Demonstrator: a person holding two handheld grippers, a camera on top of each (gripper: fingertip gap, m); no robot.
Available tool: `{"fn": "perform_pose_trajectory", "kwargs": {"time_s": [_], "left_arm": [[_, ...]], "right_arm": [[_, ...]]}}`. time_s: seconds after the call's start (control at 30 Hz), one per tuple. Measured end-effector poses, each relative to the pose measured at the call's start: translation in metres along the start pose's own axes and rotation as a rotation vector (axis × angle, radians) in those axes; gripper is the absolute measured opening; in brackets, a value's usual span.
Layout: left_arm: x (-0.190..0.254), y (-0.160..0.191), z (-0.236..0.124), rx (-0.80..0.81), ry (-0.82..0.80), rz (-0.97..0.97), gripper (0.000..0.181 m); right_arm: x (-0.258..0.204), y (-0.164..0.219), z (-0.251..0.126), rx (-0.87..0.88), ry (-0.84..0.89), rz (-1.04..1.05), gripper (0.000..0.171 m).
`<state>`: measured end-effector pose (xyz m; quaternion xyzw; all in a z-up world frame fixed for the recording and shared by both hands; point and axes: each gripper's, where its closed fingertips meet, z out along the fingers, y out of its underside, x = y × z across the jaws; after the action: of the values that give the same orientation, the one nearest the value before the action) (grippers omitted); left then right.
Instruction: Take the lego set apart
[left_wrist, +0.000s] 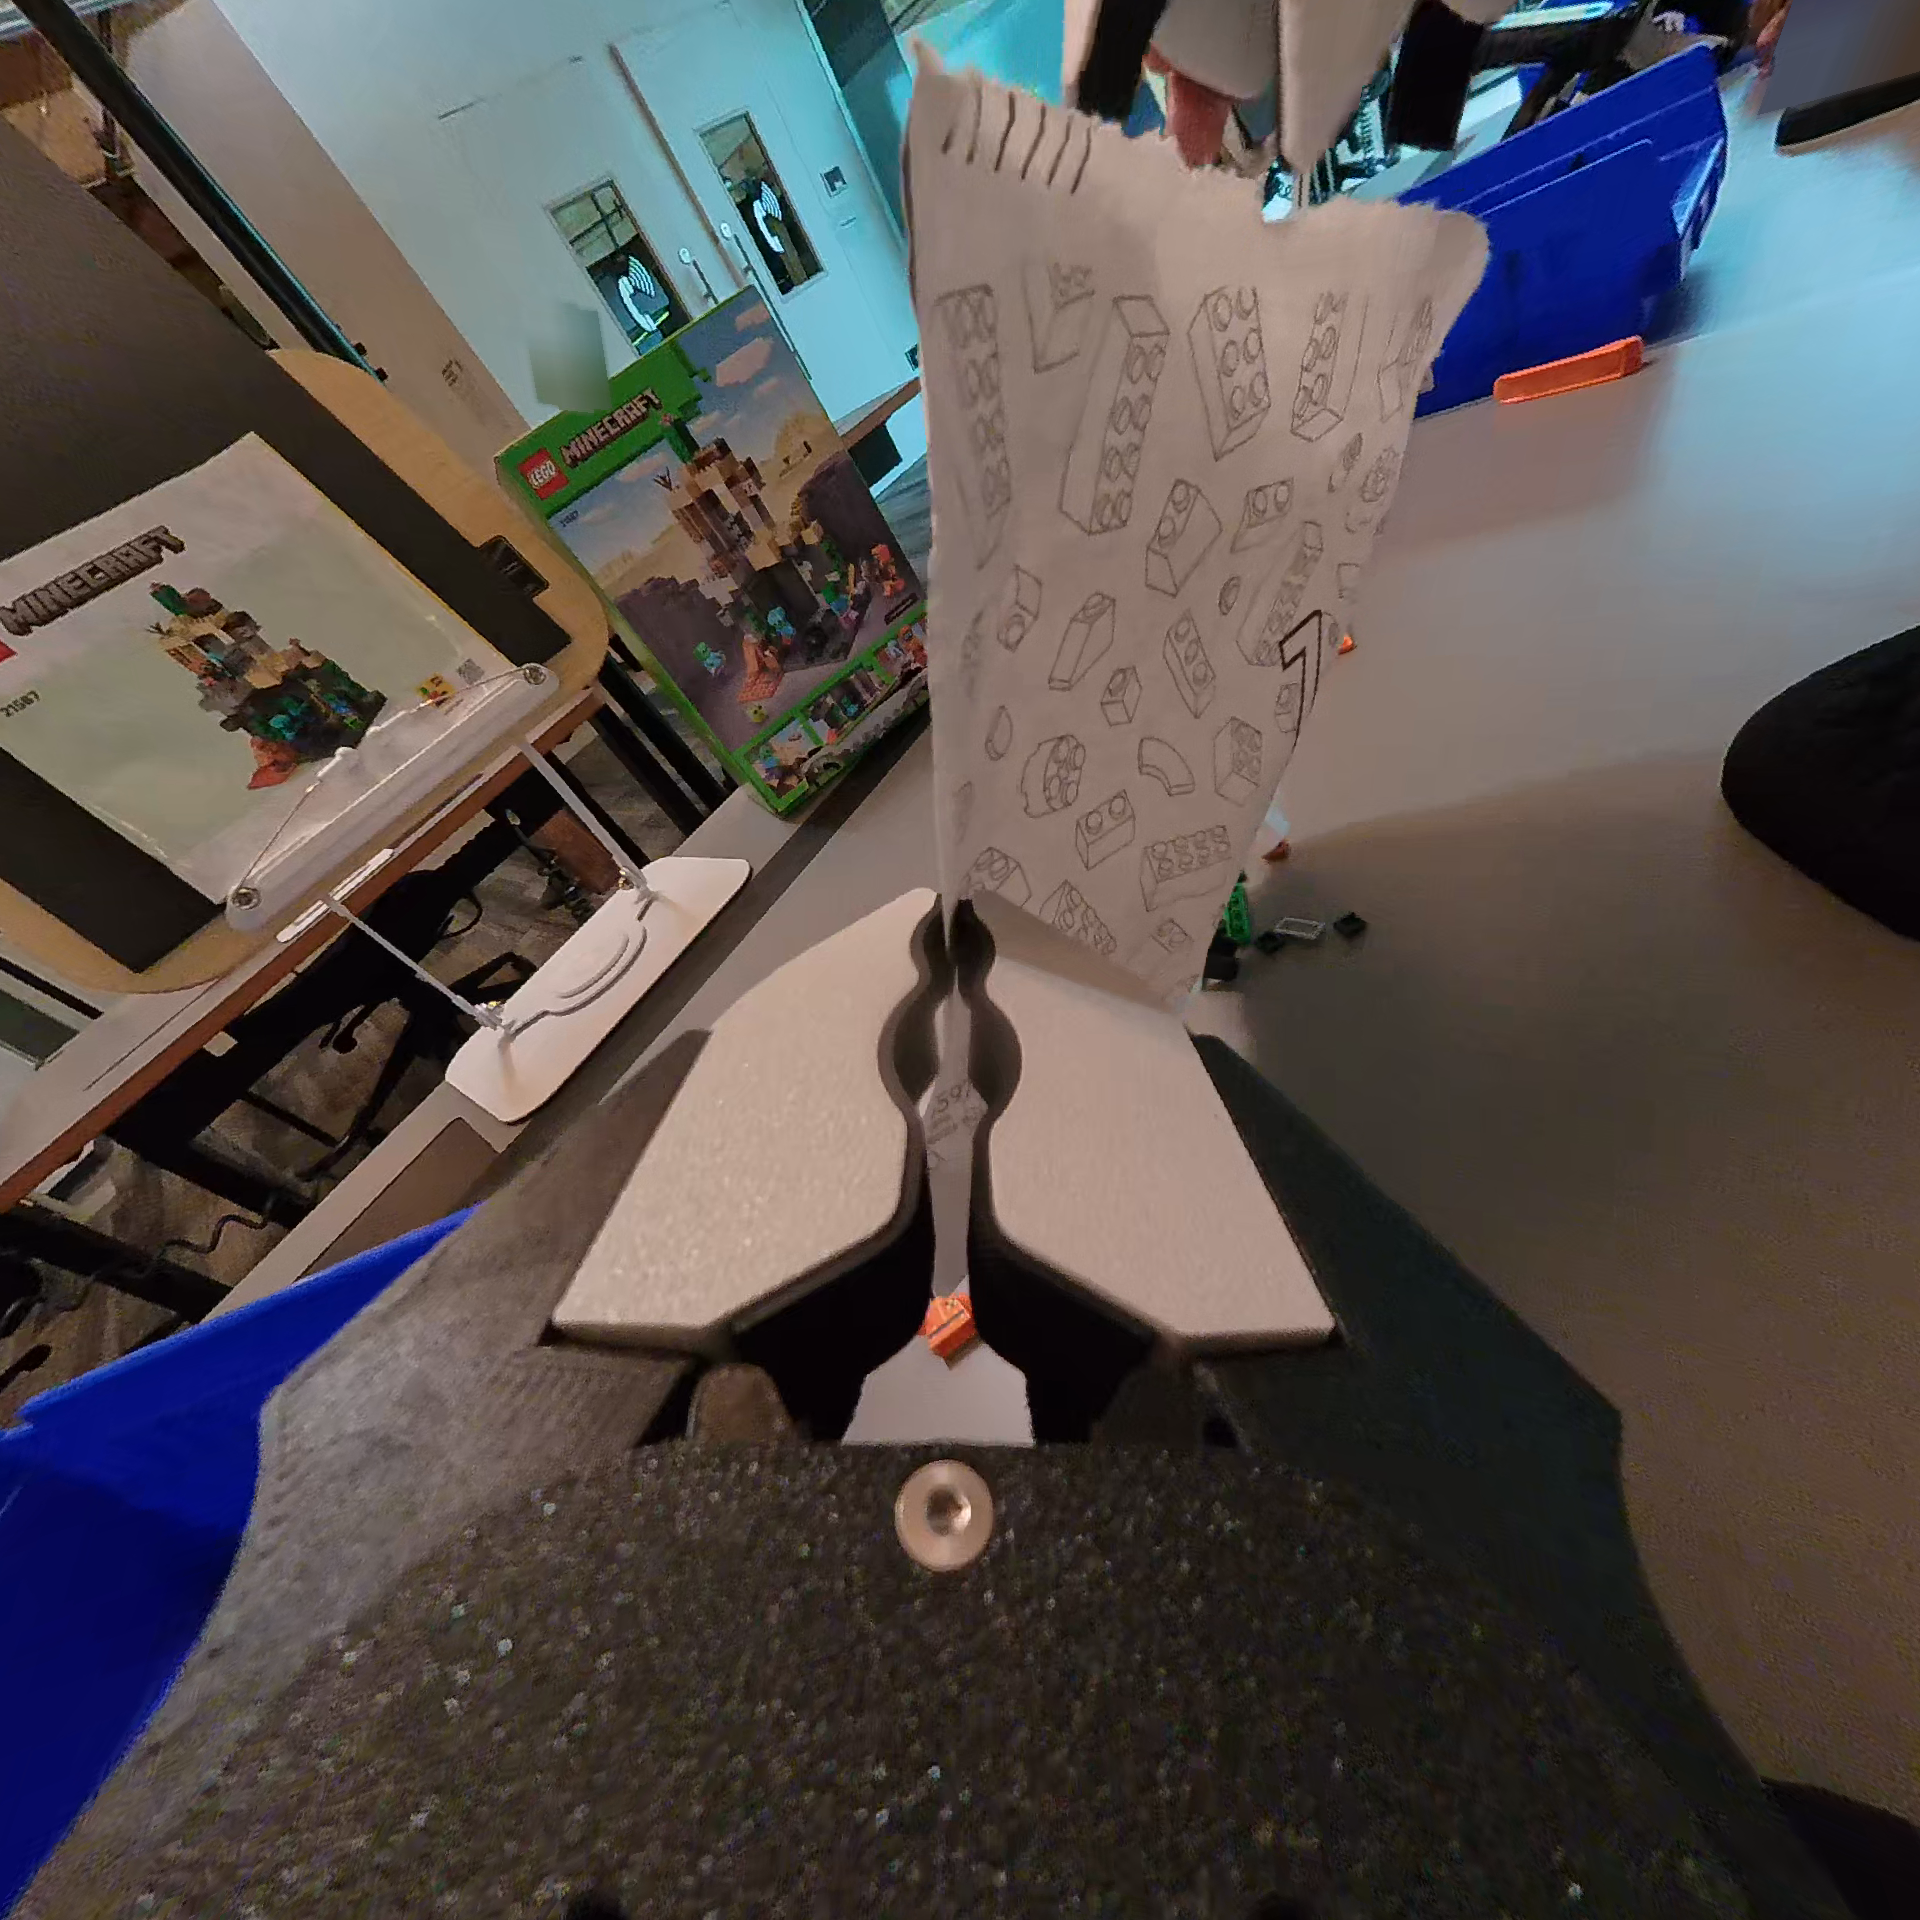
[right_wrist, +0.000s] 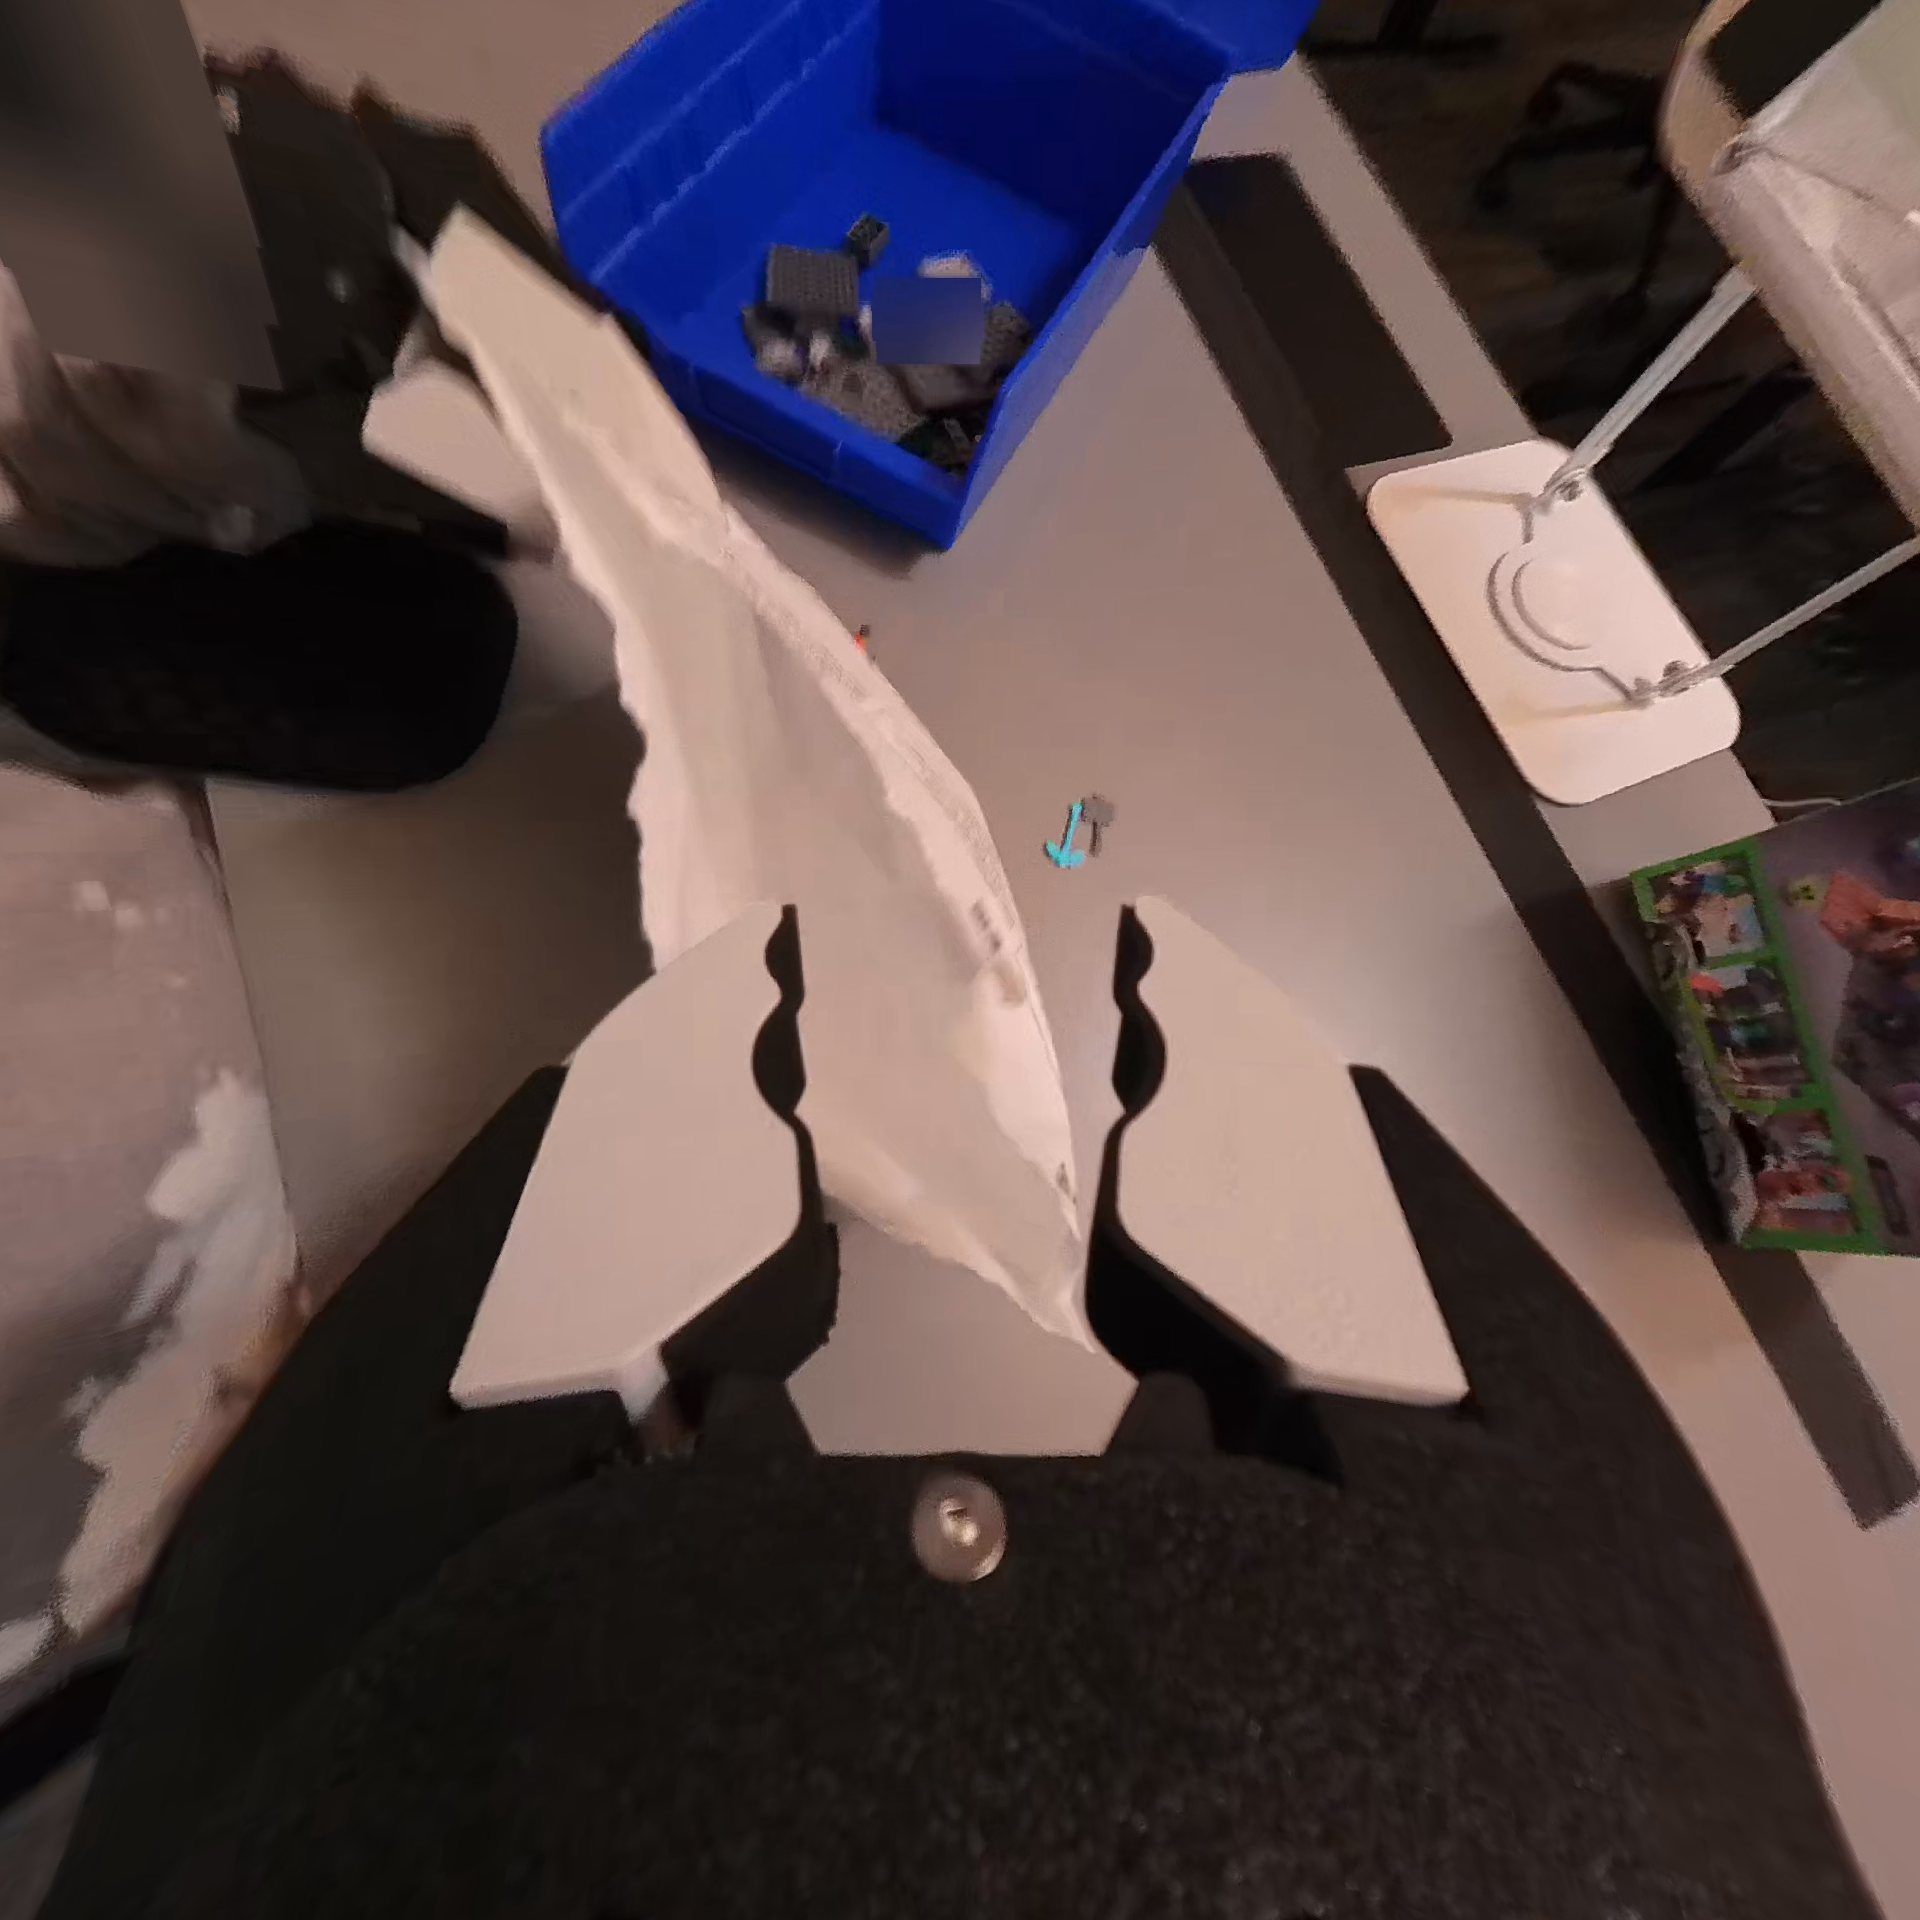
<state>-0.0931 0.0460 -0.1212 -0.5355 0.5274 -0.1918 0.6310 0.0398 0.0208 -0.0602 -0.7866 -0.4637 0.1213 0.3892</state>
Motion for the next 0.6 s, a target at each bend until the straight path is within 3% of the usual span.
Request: {"fn": "perform_pose_trajectory", "kwargs": {"time_s": [0.13,0.2,0.23,0.33,0.47,0.6], "left_arm": [[0.002,-0.011,-0.007,0.055,0.004,0.016,0.001],[0.006,-0.015,-0.009,0.086,0.021,0.044,0.000],[0.006,-0.013,-0.009,0.079,0.017,0.048,0.000],[0.010,-0.010,-0.012,0.094,0.029,0.090,0.001],[0.038,0.007,-0.004,0.030,0.076,0.302,0.001],[0.026,0.006,-0.004,0.046,0.077,0.187,0.001]], "right_arm": [[0.002,0.027,0.022,-0.229,0.160,-0.243,0.051],[0.003,0.025,0.030,-0.246,0.229,-0.381,0.008],[0.006,0.020,0.032,-0.240,0.266,-0.420,0.000],[0.007,-0.001,0.030,-0.156,0.307,-0.378,0.000],[0.004,-0.013,0.030,-0.095,0.290,-0.308,0.000],[0.010,0.000,0.035,-0.122,0.319,-0.296,0.000]]}}
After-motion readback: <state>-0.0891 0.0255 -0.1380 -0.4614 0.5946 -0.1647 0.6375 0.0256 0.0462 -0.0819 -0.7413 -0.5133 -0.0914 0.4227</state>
